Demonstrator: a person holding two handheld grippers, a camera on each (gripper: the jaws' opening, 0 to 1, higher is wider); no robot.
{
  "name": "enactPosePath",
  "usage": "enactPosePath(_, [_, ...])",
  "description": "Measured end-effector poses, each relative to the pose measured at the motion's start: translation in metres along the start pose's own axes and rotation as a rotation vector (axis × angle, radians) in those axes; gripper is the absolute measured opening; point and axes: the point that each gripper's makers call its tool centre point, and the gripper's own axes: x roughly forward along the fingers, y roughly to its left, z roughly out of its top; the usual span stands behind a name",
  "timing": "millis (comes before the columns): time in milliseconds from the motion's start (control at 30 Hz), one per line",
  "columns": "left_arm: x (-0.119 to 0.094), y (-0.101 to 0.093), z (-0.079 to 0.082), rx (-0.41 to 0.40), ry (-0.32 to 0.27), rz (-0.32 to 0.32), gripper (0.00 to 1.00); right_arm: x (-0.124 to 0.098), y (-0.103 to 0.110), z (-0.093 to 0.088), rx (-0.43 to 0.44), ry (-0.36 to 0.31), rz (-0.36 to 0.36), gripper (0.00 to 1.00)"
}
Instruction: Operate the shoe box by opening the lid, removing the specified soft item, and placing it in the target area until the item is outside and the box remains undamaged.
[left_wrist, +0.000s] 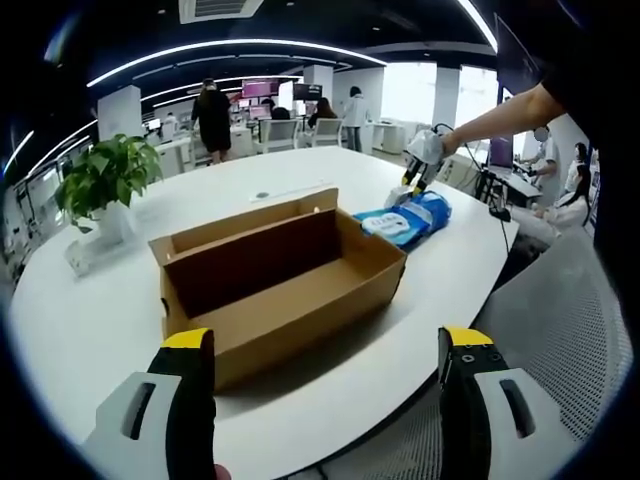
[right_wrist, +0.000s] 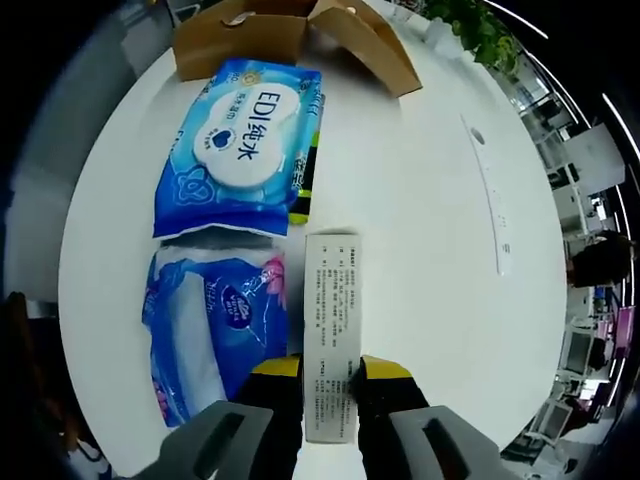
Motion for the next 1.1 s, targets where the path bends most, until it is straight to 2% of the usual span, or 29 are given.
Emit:
enactPosePath(500, [0.0, 0.001, 0.0, -0.003, -0.001, 0.003, 0.96, 0.001, -0.002, -0.006, -0.012, 0.019, 0.044, 0.16])
enactPosePath(1100, [0.001, 0.001, 0.001, 0.0, -0.002, -0.003, 0.95, -0.007, -0.019, -0.006, -0.008, 0.022, -0.007, 0.17])
